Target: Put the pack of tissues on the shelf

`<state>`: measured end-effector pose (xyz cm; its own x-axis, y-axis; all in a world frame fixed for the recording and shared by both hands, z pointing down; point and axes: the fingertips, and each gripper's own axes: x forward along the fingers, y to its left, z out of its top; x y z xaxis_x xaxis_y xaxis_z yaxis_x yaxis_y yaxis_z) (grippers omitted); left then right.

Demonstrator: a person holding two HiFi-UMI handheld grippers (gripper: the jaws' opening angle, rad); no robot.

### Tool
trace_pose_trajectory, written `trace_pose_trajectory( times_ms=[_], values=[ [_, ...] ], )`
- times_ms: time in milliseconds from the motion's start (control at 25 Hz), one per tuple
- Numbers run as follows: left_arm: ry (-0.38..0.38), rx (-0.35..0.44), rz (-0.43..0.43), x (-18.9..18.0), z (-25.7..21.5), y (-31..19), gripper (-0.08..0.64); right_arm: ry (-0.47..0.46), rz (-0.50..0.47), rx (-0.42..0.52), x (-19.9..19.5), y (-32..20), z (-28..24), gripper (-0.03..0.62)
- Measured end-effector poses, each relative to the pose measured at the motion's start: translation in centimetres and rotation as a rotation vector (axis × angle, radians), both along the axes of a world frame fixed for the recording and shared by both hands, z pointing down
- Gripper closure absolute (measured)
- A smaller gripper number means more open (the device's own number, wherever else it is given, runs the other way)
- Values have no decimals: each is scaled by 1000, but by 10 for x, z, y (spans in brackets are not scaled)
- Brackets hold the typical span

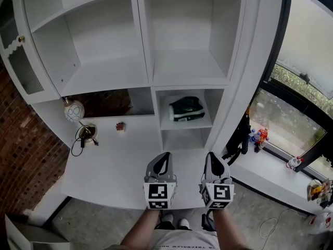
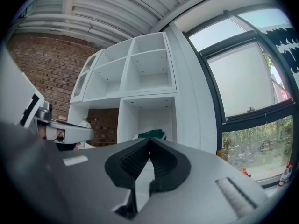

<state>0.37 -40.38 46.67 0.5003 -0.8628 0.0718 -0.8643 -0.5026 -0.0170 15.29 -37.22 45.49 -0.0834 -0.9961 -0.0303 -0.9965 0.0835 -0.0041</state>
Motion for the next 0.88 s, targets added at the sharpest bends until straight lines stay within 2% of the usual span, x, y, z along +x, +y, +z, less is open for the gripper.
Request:
trace_pose_trajectory(
  times_ms=[400,880],
  values=[
    [-16,37,-31,-10,-10,2,552,-5,-11,35,-2,8,-12,588],
    [-13,42,-39,-15,-11,-1,552,-12,-11,52,-9,7,-21,589]
  ],
)
